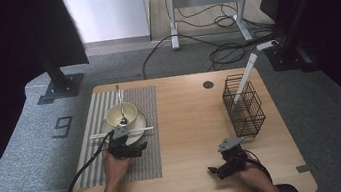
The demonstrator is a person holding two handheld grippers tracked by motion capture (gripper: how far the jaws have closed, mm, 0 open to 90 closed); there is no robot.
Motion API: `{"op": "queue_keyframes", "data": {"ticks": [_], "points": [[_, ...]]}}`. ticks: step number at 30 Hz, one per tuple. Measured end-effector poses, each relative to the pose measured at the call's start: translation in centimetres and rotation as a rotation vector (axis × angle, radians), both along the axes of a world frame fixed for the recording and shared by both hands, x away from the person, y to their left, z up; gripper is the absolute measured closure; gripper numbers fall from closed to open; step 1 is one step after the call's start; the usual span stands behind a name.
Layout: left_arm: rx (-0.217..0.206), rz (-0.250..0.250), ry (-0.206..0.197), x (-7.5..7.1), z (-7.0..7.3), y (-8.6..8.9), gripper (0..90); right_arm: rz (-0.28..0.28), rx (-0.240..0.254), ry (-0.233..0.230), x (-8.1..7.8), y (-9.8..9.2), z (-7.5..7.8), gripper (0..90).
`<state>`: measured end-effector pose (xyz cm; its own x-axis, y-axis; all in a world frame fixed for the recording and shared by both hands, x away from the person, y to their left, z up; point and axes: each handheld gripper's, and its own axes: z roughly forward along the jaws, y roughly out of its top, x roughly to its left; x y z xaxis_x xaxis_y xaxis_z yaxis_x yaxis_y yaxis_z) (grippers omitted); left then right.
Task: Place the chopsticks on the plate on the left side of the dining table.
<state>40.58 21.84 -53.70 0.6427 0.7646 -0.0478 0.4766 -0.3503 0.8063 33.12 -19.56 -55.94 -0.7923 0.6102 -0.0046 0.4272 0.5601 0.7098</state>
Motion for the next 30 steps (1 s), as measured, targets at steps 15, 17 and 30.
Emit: {"op": "queue_keyframes", "data": {"ticks": [15, 17, 30], "points": [[-0.074, 0.358, -0.025, -2.0, 0.4, 11.7, 0.0, 0.001, -0.001, 0.000, 0.0, 0.0, 0.0, 0.0], [-0.061, 0.357, -0.017, -1.5, 0.2, 11.7, 0.0, 0.001, -0.001, 0.000, 0.0, 0.0, 0.0, 0.0], [-0.075, 0.334, 0.015, -0.6, -0.4, 11.3, 0.0, 0.001, -0.001, -0.001, 0.0, 0.0, 0.0, 0.0]]}}
